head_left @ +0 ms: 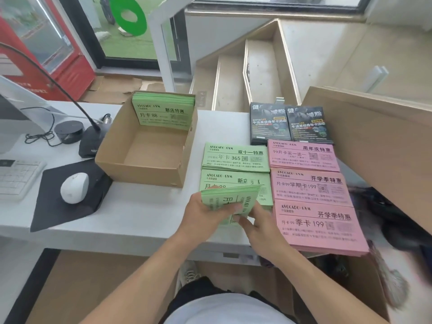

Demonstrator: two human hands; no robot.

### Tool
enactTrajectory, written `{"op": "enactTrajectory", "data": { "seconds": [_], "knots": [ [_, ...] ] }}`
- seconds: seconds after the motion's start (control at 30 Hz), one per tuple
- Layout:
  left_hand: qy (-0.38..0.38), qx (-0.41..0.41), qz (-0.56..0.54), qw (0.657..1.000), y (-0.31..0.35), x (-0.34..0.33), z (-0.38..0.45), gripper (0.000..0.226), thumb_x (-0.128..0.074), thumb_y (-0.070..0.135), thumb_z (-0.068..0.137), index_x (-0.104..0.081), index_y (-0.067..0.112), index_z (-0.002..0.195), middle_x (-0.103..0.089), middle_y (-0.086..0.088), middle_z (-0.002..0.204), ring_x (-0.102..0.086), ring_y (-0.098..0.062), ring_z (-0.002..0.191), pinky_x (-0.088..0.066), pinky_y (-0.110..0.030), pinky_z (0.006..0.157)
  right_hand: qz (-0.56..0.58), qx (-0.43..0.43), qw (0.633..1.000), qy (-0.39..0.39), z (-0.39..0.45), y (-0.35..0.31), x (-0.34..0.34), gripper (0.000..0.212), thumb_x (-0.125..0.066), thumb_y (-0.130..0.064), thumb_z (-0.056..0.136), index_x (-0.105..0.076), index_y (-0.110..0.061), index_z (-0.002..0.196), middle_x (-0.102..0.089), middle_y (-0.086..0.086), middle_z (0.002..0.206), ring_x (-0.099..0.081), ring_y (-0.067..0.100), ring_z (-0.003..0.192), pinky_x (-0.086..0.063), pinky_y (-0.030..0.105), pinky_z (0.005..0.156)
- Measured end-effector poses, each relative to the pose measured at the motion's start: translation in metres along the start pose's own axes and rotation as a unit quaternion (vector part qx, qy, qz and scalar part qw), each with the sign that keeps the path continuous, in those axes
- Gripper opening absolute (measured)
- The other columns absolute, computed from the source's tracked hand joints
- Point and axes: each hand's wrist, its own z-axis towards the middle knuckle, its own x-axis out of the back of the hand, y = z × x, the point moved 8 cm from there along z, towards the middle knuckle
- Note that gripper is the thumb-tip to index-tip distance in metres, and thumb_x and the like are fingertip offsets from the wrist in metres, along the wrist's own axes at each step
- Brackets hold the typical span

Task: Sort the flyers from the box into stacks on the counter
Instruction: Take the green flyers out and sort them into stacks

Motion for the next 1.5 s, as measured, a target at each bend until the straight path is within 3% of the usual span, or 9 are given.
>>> {"op": "enactTrajectory", "data": {
  "seconds": [0.13,0.47,0.67,0.77,0.9,1.0,1.13,1.3,1.5],
  "knots": [
    [-0.003,-0.014,-0.015,1.0,0.004,-0.002,-0.002,0.021,-0.083,0.0,0.076,-0.074,0.006,0.095,-0.079,-0.004,0.102,-0.074,-0.023,0.101,-0.061,-0.035,0.084,0.008,0.022,1.0,0.003,-0.003,-0.006,0.005,0.047,-0.056,-0.005,0.102,-0.054,-0.046,0.125,-0.064,-0.028,0.123,-0.058,-0.002,0.119,-0.046,0.017,0.096],
    [0.029,0.022,-0.062,0.997,-0.008,0.005,0.012,0.02,-0.089,0.013,0.073,-0.071,0.021,0.079,-0.077,-0.01,0.099,-0.074,-0.028,0.098,-0.058,-0.041,0.081,0.028,-0.05,0.998,-0.03,0.003,0.025,0.007,0.025,-0.065,-0.015,0.098,-0.062,-0.03,0.117,-0.072,-0.015,0.111,-0.066,0.005,0.108,-0.053,0.041,0.098],
    [0.101,0.098,-0.213,0.967,-0.014,0.03,0.04,0.048,-0.08,0.024,0.081,-0.062,0.005,0.121,-0.073,-0.015,0.116,-0.07,-0.03,0.101,-0.056,-0.044,0.079,0.083,-0.089,0.992,0.023,0.018,0.025,0.045,0.017,-0.072,-0.003,0.09,-0.067,-0.013,0.104,-0.077,-0.001,0.105,-0.071,0.018,0.104,-0.054,0.046,0.096],
    [0.109,0.077,-0.129,0.983,-0.013,0.049,0.059,0.011,-0.073,0.013,0.09,-0.066,0.009,0.099,-0.075,-0.011,0.102,-0.069,-0.031,0.097,-0.053,-0.045,0.089,0.073,-0.093,0.982,0.145,0.031,0.013,0.078,0.023,-0.074,-0.005,0.089,-0.07,-0.022,0.104,-0.076,-0.005,0.1,-0.071,0.017,0.097,-0.06,0.037,0.081],
    [0.078,0.045,0.056,0.994,-0.017,0.061,0.087,0.013,-0.068,0.011,0.095,-0.066,0.022,0.101,-0.076,0.006,0.098,-0.071,-0.021,0.096,-0.058,-0.042,0.088,0.036,-0.093,0.968,0.23,0.06,-0.009,0.108,0.029,-0.074,-0.009,0.09,-0.069,-0.03,0.109,-0.072,-0.004,0.1,-0.067,0.013,0.089,-0.055,0.02,0.06],
    [0.096,0.055,0.152,0.982,-0.026,0.064,0.111,0.013,-0.06,0.02,0.098,-0.058,0.03,0.106,-0.071,0.014,0.096,-0.068,-0.013,0.09,-0.056,-0.044,0.087,-0.02,-0.111,0.965,0.235,0.093,-0.02,0.112,0.034,-0.074,-0.014,0.09,-0.064,-0.034,0.116,-0.068,-0.005,0.105,-0.069,0.014,0.087,-0.06,0.029,0.062],
    [0.125,0.102,0.217,0.963,-0.022,0.061,0.134,0.021,-0.044,0.015,0.106,-0.045,0.028,0.123,-0.058,0.018,0.098,-0.052,0.0,0.076,-0.038,-0.01,0.055,-0.065,-0.134,0.962,0.23,0.138,-0.026,0.112,0.041,-0.073,-0.015,0.091,-0.058,-0.032,0.125,-0.06,-0.01,0.115,-0.068,0.008,0.082,-0.057,0.024,0.059],
    [0.147,0.127,0.202,0.96,-0.033,0.058,0.163,0.052,-0.04,0.002,0.1,-0.036,0.03,0.144,-0.065,0.006,0.124,-0.064,-0.019,0.098,-0.056,-0.034,0.072,-0.13,-0.128,0.963,0.196,0.186,-0.016,0.111,0.04,-0.076,-0.014,0.088,-0.059,-0.033,0.12,-0.057,-0.008,0.129,-0.064,0.016,0.106,-0.057,0.039,0.093],
    [0.155,0.156,0.221,0.95,-0.056,0.06,0.176,0.055,-0.043,-0.001,0.097,-0.041,0.026,0.145,-0.06,0.005,0.127,-0.06,-0.017,0.1,-0.051,-0.027,0.069,-0.248,-0.104,0.951,0.155,0.206,-0.002,0.103,0.038,-0.071,-0.012,0.091,-0.06,-0.023,0.126,-0.049,-0.006,0.132,-0.058,0.01,0.095,-0.052,0.024,0.082]
  ]
}}
